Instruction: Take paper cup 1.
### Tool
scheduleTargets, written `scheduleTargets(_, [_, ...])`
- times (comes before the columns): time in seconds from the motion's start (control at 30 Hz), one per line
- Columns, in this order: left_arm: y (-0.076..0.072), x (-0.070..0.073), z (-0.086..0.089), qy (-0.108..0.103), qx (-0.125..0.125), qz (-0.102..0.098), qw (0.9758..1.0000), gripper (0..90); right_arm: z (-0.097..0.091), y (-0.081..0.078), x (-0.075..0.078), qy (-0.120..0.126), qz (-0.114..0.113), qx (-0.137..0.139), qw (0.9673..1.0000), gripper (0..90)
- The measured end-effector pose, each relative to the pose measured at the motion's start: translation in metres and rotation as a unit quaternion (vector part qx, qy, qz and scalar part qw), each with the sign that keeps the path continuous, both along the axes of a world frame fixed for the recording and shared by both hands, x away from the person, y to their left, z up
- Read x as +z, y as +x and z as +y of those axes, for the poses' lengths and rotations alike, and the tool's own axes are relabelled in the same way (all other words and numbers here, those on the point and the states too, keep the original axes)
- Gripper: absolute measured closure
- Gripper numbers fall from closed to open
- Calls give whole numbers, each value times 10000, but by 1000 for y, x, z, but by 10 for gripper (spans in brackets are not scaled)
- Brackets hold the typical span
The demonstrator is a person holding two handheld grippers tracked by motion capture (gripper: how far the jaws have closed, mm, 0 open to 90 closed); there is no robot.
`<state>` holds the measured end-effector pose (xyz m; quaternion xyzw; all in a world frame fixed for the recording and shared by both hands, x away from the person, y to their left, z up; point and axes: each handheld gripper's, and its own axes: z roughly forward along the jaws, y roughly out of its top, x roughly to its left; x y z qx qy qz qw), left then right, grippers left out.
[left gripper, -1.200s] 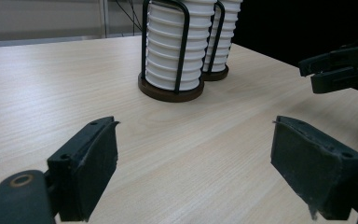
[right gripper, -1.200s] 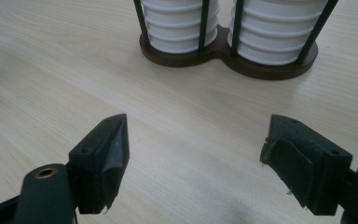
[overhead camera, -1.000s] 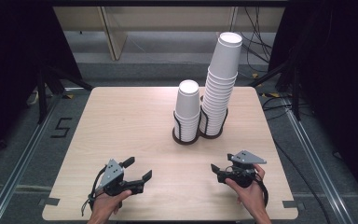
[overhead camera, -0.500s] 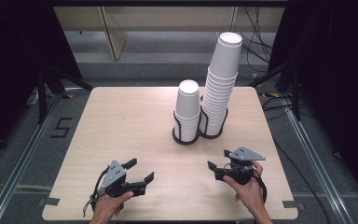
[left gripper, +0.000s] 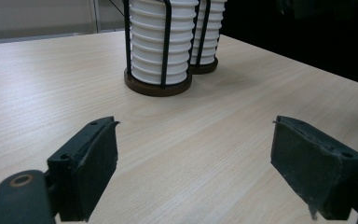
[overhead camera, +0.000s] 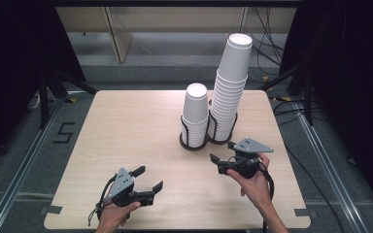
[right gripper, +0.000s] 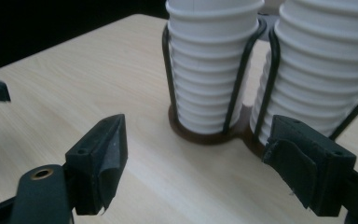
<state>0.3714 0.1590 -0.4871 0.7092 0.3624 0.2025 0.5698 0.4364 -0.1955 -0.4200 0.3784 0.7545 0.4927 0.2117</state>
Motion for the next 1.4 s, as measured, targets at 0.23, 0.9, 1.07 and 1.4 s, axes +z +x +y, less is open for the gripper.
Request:
scheduleTargets(0.23, [-1,0,0,72,48,67,9999,142,17,20,30,56,-293,-49,9995,212])
scheduleTargets(0.9, [-1,-1,-2,119,7,95,9999,143,67,69,72,-11,-478,-576,9972,218])
scheduleTargets(1.07, [-2,-1,-3,153,-25,99,9998,143,77,80,76,-106,-489,-755,9959,199])
scheduleTargets(1.4, [-2,-1,-4,171,-33,93,9998,143,89,95,71,-94,-372,-1005,9942,199])
